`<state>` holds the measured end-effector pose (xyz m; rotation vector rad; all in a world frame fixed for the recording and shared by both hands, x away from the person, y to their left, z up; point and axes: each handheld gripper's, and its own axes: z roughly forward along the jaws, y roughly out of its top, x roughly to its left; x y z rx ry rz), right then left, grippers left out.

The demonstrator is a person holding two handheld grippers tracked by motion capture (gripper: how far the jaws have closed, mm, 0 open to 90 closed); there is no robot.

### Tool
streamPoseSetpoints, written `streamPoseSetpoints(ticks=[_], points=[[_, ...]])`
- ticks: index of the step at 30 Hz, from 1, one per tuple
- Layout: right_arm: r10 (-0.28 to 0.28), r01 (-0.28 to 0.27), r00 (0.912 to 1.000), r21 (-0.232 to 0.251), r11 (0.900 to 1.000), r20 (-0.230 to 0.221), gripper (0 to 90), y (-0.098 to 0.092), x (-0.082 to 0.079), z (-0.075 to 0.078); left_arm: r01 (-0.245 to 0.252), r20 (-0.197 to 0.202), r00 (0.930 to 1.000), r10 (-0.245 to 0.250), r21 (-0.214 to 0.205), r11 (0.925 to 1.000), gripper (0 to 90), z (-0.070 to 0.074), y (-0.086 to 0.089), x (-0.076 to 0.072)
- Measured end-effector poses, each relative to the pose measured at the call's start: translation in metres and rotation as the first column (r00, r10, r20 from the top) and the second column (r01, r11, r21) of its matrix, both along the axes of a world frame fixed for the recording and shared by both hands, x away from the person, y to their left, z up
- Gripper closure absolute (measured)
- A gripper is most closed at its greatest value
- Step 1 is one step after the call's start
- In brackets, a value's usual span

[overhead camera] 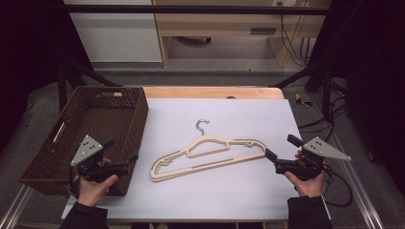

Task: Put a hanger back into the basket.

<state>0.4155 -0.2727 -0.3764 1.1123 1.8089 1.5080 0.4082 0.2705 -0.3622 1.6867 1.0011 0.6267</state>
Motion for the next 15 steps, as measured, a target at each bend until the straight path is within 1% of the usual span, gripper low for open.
streamPoseSetpoints(ticks=[9,12,14,15], points=[[-0.003,0.002,0.9998,-0.020,0.9998,-0.018,2.7,0.006,0.002,-0.001,0.023,-0.002,0.9997,-0.023,0.011,0.9997,5.8,0.001,-0.005,-0.002],[0.004,-0.005,0.9998,-0.033,0.9994,-0.021,2.9,0.010,0.003,0.000,0.035,-0.008,0.9994,-0.035,0.018,0.9992,6.2,0.002,-0.010,-0.001],[0.007,-0.007,0.9997,-0.030,0.9995,-0.023,2.9,0.011,0.003,0.000,0.050,-0.014,0.9987,-0.049,0.027,0.9984,6.3,0.002,-0.015,-0.001],[0.012,-0.013,0.9995,-0.032,0.9994,-0.030,3.0,0.013,0.004,-0.001,0.070,-0.025,0.9973,-0.069,0.045,0.9965,6.6,0.002,-0.022,0.001]])
